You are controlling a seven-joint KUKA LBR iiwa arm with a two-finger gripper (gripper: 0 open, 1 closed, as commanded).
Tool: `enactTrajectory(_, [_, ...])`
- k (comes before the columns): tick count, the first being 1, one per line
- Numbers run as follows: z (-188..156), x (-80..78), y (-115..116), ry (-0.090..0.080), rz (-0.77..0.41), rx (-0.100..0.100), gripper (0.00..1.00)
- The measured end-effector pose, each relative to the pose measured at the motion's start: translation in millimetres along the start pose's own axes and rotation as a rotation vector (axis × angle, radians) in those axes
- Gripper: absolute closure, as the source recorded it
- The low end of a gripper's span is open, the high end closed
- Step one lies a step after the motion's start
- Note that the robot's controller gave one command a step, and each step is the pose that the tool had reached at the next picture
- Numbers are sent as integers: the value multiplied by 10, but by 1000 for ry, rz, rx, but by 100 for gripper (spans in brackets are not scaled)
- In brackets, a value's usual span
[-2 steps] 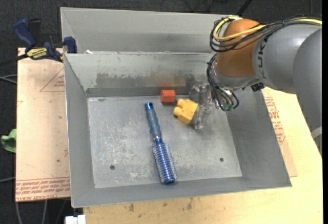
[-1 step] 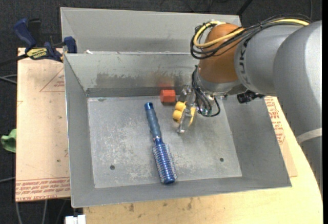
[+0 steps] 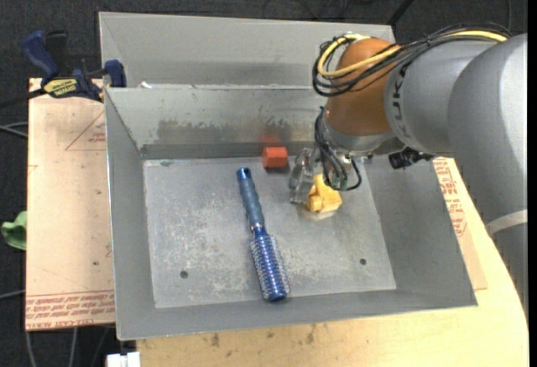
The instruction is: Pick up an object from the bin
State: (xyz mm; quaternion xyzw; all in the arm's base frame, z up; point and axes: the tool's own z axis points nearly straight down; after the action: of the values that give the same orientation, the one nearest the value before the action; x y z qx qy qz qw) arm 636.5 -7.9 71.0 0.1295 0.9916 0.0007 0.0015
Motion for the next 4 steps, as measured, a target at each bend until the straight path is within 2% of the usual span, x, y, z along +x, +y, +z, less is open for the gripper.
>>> enactTrajectory(1, [6,3,-2,1,0,1,0])
enactTrajectory(2, [7,172,-718,3,-201,4,0])
enactTrajectory(3, [0,168,-684,1,-204,0,100])
enactTrajectory(4, [-1127,558,-462,-7,-246,-1,100])
